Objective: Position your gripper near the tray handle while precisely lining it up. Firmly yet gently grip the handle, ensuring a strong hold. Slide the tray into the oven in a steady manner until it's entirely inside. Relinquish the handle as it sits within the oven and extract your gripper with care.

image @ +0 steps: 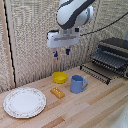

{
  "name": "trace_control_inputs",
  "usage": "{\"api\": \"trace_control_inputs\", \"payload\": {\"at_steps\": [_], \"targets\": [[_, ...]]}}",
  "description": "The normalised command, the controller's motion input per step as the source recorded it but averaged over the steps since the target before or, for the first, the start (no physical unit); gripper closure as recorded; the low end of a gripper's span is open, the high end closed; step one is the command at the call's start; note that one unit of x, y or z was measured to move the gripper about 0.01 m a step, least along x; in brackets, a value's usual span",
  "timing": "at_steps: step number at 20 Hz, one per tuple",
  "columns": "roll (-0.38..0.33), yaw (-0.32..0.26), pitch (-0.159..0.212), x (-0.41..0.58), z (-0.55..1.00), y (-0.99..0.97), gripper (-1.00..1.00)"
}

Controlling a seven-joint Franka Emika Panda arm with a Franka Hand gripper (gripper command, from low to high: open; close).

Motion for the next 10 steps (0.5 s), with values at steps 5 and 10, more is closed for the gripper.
{"api": "trace_control_inputs", "payload": {"at_steps": [5,10], "targets": [[-0.262,0.010,-0.030,-0.013,0.04,-0.24,-1.00],[-0.333,0.011,-0.031,0.000,0.06,-0.29,-1.00]]}}
